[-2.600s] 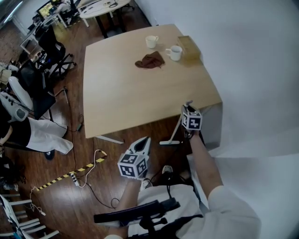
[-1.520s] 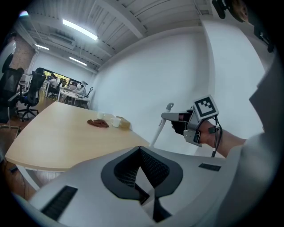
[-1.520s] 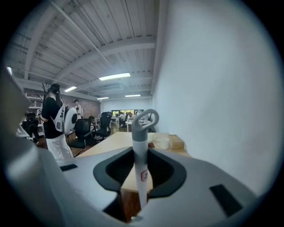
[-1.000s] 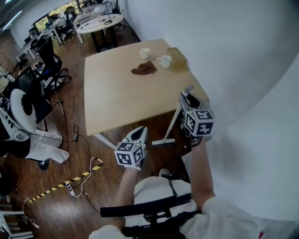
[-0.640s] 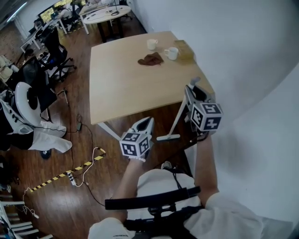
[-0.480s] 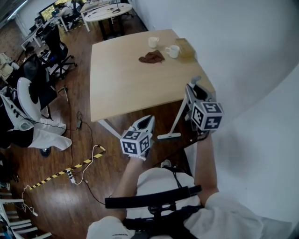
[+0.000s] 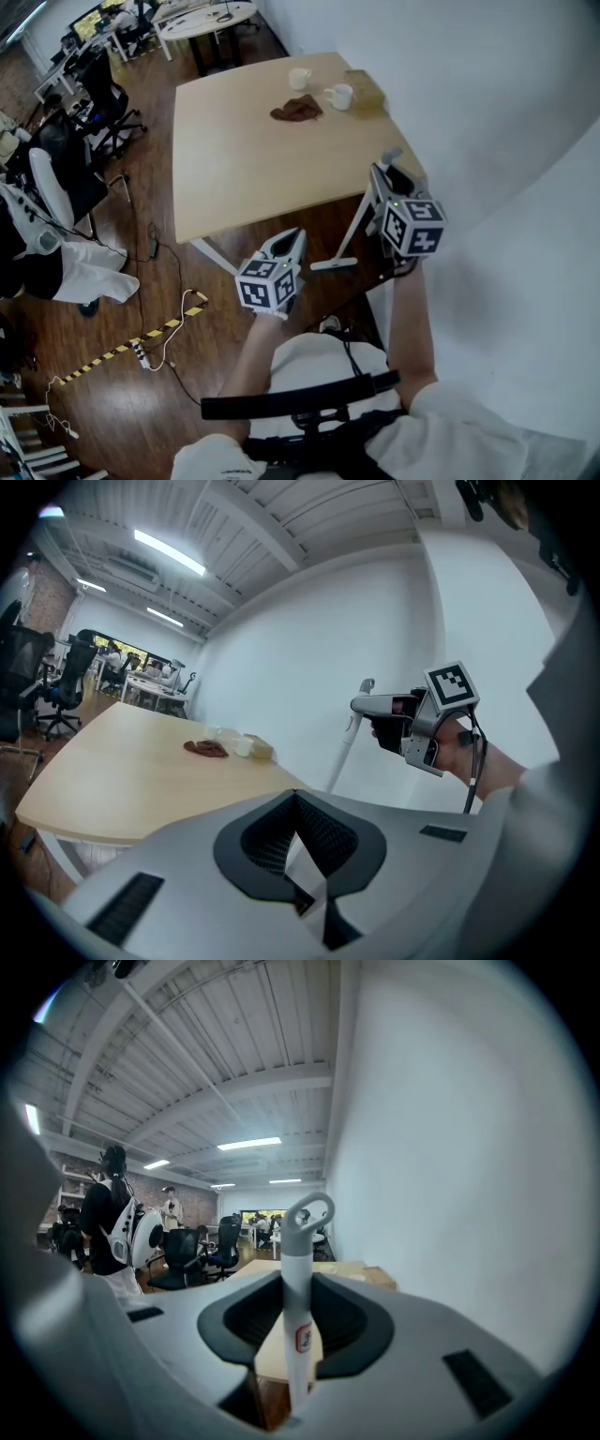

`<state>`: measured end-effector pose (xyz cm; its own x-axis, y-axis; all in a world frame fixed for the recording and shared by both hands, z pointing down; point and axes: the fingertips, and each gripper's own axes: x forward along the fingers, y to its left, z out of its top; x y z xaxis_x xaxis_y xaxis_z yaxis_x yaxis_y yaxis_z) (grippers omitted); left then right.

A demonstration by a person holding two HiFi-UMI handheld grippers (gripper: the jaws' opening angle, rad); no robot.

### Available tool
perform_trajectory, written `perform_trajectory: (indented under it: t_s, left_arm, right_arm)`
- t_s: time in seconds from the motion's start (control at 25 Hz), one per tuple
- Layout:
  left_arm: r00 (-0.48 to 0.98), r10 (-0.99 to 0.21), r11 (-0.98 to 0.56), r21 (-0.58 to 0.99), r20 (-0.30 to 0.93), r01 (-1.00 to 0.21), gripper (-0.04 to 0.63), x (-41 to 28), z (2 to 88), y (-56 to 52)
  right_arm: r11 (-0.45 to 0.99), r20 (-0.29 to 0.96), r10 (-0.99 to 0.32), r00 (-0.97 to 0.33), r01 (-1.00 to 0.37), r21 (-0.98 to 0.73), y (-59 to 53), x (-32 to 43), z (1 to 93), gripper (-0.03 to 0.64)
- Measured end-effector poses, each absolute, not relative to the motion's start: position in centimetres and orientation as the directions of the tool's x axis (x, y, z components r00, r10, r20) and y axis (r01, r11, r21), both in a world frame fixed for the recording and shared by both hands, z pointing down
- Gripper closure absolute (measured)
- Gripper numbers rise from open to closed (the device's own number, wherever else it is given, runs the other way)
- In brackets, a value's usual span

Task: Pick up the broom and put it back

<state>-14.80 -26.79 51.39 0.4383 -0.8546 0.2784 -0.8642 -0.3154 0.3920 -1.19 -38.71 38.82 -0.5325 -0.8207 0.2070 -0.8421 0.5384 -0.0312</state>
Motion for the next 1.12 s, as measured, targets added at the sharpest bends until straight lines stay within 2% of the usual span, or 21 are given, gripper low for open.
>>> perform_trajectory:
  t_s: [0.32,0.88,1.12]
  left_arm:
    - [0.427,-0.848,-0.288,0.403,0.313,-0.869,0.606,-15.5,52.6,-27.0]
    - [0.417,-0.826,-0.239,0.434,0.38,-0.869,0.606,-15.9,56.0,-27.4]
    - [0.395,-0.828,-0.208,0.435,0.398,-0.876,0.606,-16.6,56.5,-27.9]
  right_arm:
    - [0.533,0.282,-0.804,-0.523,-0.845,-0.05,-40.4,-0.6,43.0,0.492]
    - [0.557,0.567,-0.658,-0.495,-0.827,-0.075,-41.6,-0.5,58.7,0.492]
    - [0.559,0.644,-0.598,-0.476,-0.824,-0.09,-42.4,-0.8,63.7,0.492]
